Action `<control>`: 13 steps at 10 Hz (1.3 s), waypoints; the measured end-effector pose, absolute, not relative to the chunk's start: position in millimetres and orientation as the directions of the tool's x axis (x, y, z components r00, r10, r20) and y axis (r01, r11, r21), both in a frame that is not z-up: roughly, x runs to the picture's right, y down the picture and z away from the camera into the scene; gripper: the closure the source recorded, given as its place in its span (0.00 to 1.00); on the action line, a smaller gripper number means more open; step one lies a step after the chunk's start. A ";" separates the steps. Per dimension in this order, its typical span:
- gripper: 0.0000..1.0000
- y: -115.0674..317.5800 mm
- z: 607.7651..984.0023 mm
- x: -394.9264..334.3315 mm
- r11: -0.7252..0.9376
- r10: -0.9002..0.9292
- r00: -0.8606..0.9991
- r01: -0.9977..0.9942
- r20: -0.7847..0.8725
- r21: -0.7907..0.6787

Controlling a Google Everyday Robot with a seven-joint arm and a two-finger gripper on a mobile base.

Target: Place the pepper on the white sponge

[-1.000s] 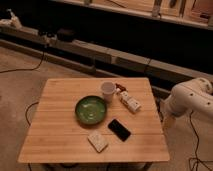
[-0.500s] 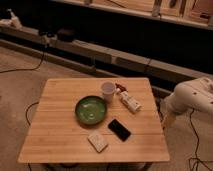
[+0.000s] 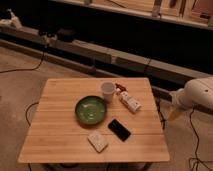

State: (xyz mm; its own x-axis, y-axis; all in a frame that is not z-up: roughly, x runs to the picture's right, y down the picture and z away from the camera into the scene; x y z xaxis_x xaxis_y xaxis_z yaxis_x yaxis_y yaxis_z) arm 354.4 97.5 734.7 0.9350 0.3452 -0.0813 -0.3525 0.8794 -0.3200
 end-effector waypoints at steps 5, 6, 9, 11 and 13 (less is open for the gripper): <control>0.20 98.2 734.7 354.3 0.879 0.345 0.935 -0.353 -0.081 -0.321; 0.20 99.4 734.9 350.6 0.879 0.342 0.937 -0.347 -0.074 -0.327; 0.20 94.0 739.9 305.9 0.885 0.326 0.944 -0.287 0.046 -0.366; 0.20 64.1 747.3 243.6 0.906 0.298 0.925 -0.195 0.238 -0.375; 0.20 42.6 762.8 220.5 0.914 0.289 0.898 -0.155 0.333 -0.375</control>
